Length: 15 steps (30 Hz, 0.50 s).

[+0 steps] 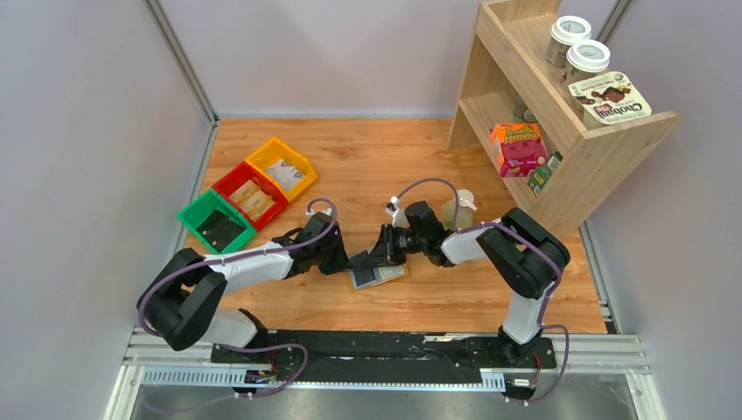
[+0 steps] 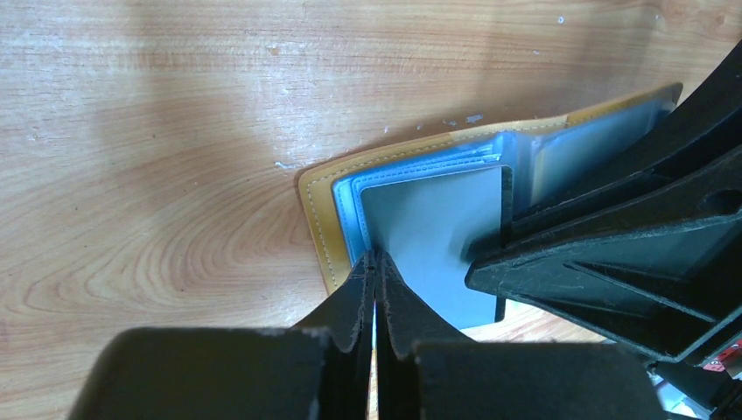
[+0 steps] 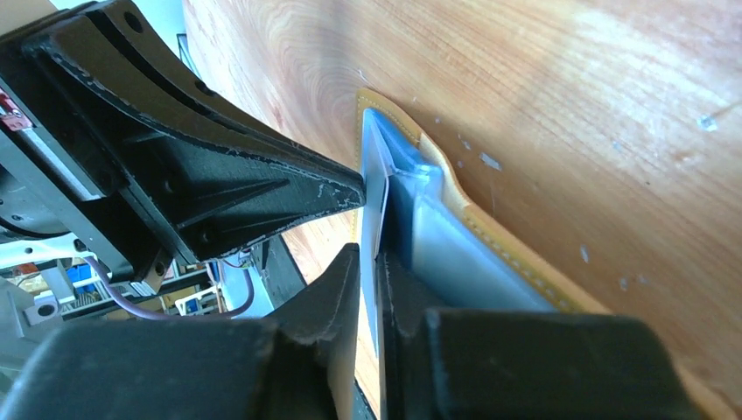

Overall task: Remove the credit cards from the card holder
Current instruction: Remove the credit card from the card holder.

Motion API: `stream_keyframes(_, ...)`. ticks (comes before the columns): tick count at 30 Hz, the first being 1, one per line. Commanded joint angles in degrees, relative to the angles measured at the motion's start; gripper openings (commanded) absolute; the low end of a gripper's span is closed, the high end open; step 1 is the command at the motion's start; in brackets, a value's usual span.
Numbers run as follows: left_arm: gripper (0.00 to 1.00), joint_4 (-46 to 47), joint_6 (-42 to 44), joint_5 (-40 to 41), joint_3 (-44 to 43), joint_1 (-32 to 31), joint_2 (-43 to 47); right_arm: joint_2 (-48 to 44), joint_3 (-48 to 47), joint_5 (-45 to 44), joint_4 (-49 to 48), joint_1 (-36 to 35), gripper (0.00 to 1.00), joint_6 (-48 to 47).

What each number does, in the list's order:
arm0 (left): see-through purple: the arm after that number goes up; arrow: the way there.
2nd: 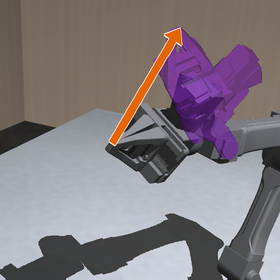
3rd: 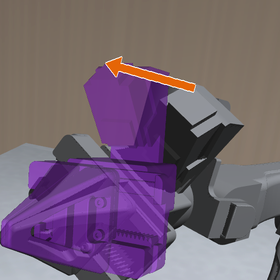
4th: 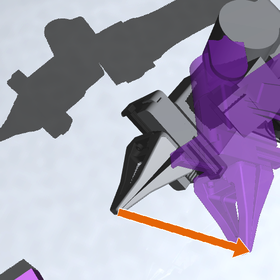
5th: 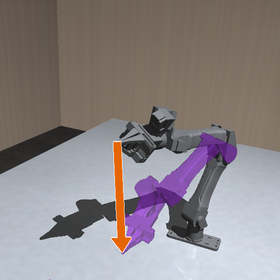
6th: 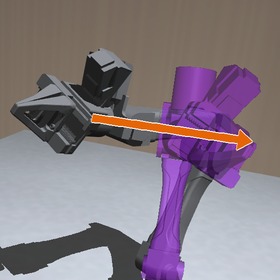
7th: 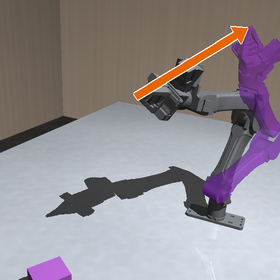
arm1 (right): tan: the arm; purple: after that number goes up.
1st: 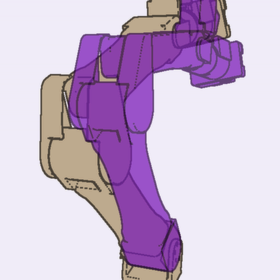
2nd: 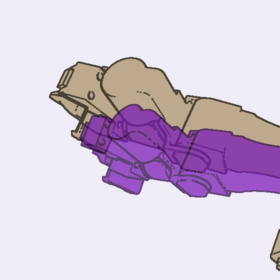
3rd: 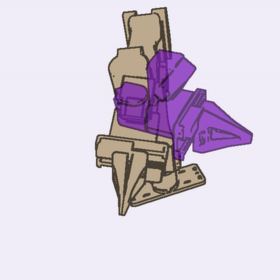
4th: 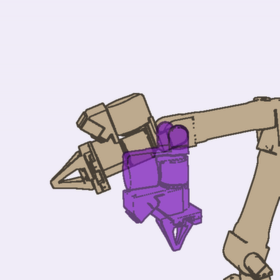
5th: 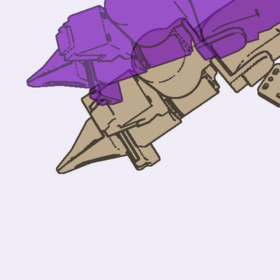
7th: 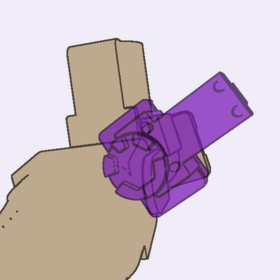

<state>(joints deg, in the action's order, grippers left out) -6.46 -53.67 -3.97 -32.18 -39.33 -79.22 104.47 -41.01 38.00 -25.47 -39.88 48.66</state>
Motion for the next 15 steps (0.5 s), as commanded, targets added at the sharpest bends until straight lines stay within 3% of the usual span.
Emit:
stream_keyframes(1, 0.00, -4.7, 1.2, 2.4, 1.5, -0.5, -1.9, -2.8, 0.8, 4.5, -3.1, 0.3, 0.12, 1.3)
stream_keyframes(8, 0.00, -4.6, 1.2, 2.1, 1.3, -0.5, -2.2, -3.1, 2.6, 5.5, -6.0, 1.2, 0.08, 2.2)
stream_keyframes(15, 0.00, -4.0, 1.3, 1.6, 1.4, -0.5, -2.5, -3.3, 3.6, 7.1, -9.1, 1.7, 0.13, 3.2)
